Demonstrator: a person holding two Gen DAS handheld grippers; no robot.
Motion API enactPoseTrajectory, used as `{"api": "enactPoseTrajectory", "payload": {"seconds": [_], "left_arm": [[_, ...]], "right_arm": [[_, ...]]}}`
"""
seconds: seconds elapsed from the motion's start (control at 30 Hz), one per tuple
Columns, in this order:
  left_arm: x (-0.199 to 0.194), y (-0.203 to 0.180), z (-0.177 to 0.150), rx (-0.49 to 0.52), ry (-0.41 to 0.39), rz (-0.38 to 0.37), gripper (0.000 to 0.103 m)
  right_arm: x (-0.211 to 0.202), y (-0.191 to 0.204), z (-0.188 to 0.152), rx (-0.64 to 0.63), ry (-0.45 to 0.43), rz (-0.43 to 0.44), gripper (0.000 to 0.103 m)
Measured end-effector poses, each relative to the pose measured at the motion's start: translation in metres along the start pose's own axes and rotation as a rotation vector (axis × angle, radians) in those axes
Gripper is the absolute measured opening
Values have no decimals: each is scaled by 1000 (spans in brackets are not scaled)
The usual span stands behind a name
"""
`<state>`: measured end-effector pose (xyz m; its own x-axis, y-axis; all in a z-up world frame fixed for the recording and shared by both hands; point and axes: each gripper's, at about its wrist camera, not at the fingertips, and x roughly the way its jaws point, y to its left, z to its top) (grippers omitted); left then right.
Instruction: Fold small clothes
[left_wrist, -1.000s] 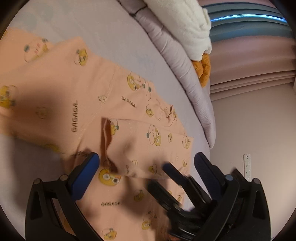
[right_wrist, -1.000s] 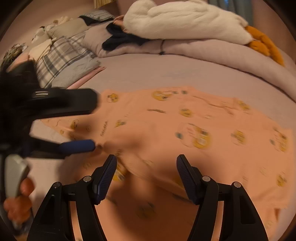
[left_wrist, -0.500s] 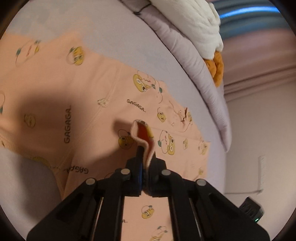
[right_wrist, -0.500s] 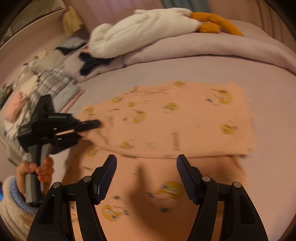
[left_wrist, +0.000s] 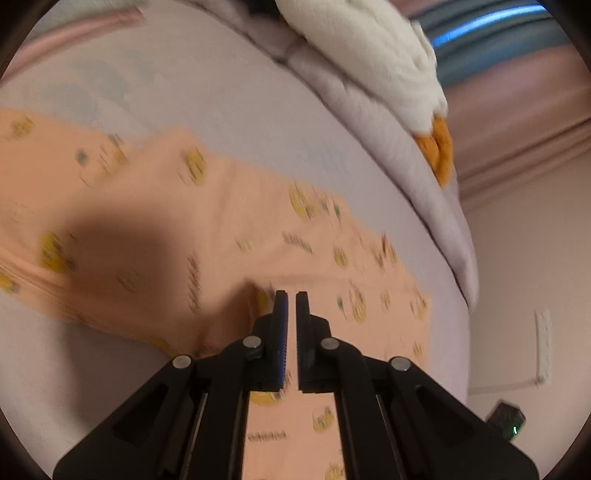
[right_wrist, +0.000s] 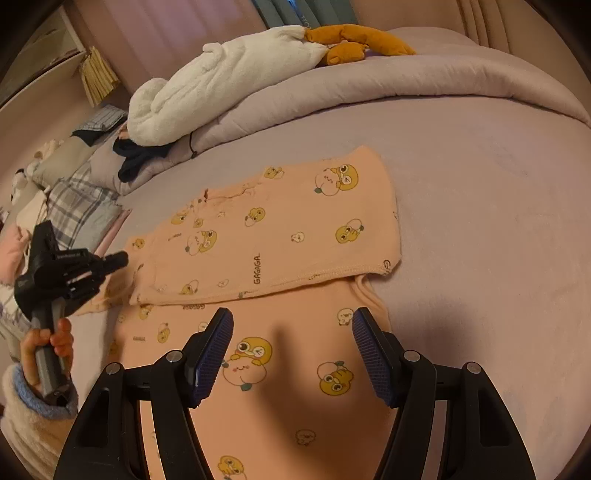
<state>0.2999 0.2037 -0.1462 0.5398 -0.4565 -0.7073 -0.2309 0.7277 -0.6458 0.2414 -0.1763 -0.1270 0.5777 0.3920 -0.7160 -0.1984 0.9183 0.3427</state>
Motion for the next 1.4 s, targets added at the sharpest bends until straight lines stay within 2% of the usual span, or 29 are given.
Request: {"api": "enactPoseTrajectory", "payload": {"seconds": [0.1,0.17,0.23,0.3,0.37,0.43,0.5,0.57,0.63,0.67,0.73,0.8,0.9,1.0,1.13,1.2,1.23,1.27,1.3,1.33,1.37,1.4], "left_arm": [[6,0,-7,-4,46,-15,24],[7,3,-10,-31,47,-26,46],[6,8,-12,-61,37,-37,53],[5,11,-13,-72,44,-48,53],[5,16,-15,-95,60,-56,52],[7,19,-17,-117,81,-105,51],[16,18,-18,-135,121,-174,46],[24,18,-16,-149,137,-175,19],[34,24,-15,-202,146,-198,7],[38,29,-15,-237,147,-210,7],[31,29,-14,-237,98,-194,5],[11,19,-12,-169,5,-109,3],[-9,6,-5,-74,-62,-21,2],[-15,-5,-2,-9,-69,10,0],[-6,-1,-1,-45,-2,-62,1],[-3,9,-6,-116,47,-95,4],[-5,13,-9,-142,59,-112,12],[-8,19,-14,-183,70,-142,26],[-12,21,-19,-204,70,-170,33],[-19,23,-27,-222,68,-192,46],[-22,24,-32,-232,67,-200,52],[-28,24,-37,-240,59,-218,53]], "right_arm": [[-1,0,-1,7,-4,6,67],[-2,1,-2,3,-4,13,67],[-2,4,-4,-13,-3,14,67],[-2,7,-5,-23,-1,17,67],[-2,8,-6,-34,0,23,67],[-1,8,-7,-34,6,22,67],[1,7,-8,-24,12,25,67],[2,5,-9,-15,16,26,67],[3,5,-11,-6,22,26,67],[3,5,-12,-4,23,27,67],[2,5,-12,-5,25,27,67],[1,6,-12,-14,22,22,67],[2,5,-11,-19,20,10,67],[3,1,-12,1,21,12,67],[5,-3,-14,21,28,5,67],[3,-3,-15,28,28,11,67],[2,-2,-15,25,28,13,67],[1,-2,-15,20,28,13,67],[1,-2,-15,18,28,14,67],[1,-2,-15,15,27,18,67],[1,-2,-15,17,29,20,67],[3,-1,-14,19,31,23,67]]}}
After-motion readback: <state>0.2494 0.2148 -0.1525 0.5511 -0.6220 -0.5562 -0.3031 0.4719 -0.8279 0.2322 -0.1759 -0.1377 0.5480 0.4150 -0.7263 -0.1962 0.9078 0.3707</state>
